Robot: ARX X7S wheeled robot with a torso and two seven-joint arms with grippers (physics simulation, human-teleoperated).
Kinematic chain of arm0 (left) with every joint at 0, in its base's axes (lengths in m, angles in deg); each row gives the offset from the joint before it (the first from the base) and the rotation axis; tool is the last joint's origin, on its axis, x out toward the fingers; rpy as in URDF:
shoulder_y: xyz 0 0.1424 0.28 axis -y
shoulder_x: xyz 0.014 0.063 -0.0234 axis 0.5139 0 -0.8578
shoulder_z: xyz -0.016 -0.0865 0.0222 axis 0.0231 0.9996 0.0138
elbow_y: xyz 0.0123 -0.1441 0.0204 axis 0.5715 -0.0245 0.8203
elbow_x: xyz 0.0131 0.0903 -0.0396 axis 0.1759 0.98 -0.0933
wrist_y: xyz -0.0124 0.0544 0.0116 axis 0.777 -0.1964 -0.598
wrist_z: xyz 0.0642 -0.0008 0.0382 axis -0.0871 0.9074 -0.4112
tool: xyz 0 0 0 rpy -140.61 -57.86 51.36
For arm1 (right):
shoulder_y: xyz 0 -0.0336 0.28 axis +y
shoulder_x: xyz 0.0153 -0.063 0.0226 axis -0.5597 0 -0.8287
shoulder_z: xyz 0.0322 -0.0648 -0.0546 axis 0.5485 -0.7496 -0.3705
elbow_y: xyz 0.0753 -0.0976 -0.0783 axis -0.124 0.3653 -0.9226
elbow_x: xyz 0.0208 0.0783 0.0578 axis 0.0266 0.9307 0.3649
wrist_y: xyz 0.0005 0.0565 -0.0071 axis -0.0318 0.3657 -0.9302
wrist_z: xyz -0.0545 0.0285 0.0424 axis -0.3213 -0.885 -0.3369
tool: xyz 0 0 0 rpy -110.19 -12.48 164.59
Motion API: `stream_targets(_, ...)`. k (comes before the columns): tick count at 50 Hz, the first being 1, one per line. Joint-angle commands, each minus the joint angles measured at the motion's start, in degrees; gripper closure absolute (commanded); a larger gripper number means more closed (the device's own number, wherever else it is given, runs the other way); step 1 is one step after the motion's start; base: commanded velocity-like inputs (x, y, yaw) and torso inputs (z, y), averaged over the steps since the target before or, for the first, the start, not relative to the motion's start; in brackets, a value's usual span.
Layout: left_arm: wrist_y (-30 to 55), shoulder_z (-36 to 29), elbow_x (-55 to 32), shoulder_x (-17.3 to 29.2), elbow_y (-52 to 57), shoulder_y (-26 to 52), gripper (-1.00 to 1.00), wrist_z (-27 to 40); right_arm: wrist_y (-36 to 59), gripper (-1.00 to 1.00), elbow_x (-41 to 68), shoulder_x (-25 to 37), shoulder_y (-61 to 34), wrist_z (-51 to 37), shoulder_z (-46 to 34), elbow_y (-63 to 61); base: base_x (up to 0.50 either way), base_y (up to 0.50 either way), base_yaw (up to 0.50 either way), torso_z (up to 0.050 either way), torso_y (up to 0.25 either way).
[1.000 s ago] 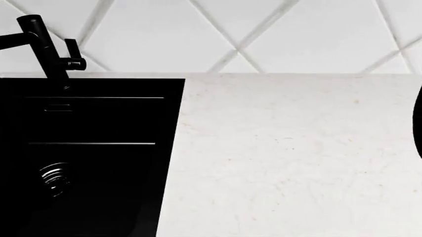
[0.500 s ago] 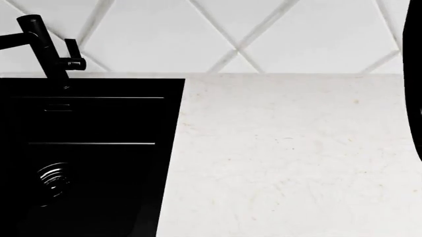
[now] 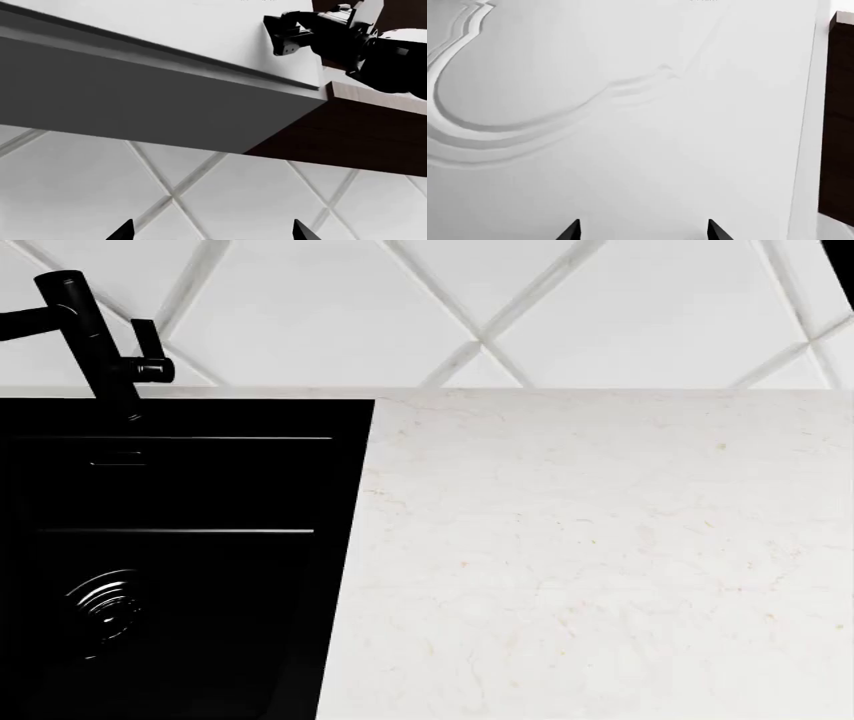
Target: Pick the chili pepper, brussel sprout from the counter and place them in the cabinet. Then close the cabinet.
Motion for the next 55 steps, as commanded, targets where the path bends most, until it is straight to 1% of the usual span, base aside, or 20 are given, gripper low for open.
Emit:
stream_targets(1,-2.23,0.03,0.06,0.01,-1.78,-0.98,-1.00,-0.14,-1.59,-1.00,22.47,-1.22,4.62,1.76,-18.45,8.67,0.00,0.00,0.00,0.000,0.000)
stream_targets(14,-1.15,0.75,0.78,0.12,-1.38,-1.33,-1.00,0.75,-0.80,-1.00,21.62,-1.22,4.57,1.23,-18.41,6.56,0.01,0.00,0.00,0.000,0.000)
stream_targets(27,-2.95,0.87,1.26,0.11,-2.10,-2.26,-1.00,0.76,-0.52,-1.00,21.89,-1.22,0.81,0.23,-18.59,-2.12,0.00,0.00,0.00,0.000,0.000)
stream_targets(36,-2.82,1.30,1.70,0.12,-2.18,-2.45,-1.00,1.09,-2.17,-1.00,19.93,-1.22,1.86,-1.44,-18.60,-6.93,0.00,0.00,0.00,0.000,0.000)
stream_targets(43,-3.30,1.50,1.64,0.12,-2.33,-2.72,-1.00,0.79,-1.62,-1.00,18.54,-1.22,1.69,-2.58,-18.62,-10.11,0.00,0.00,0.00,-0.003,0.000)
stream_targets(55,-4.48,1.59,1.83,0.10,-3.46,-3.34,-1.00,0.99,-0.83,-1.00,18.08,-1.22,1.98,-2.37,-18.53,-8.89,0.00,0.00,0.00,0.000,0.000)
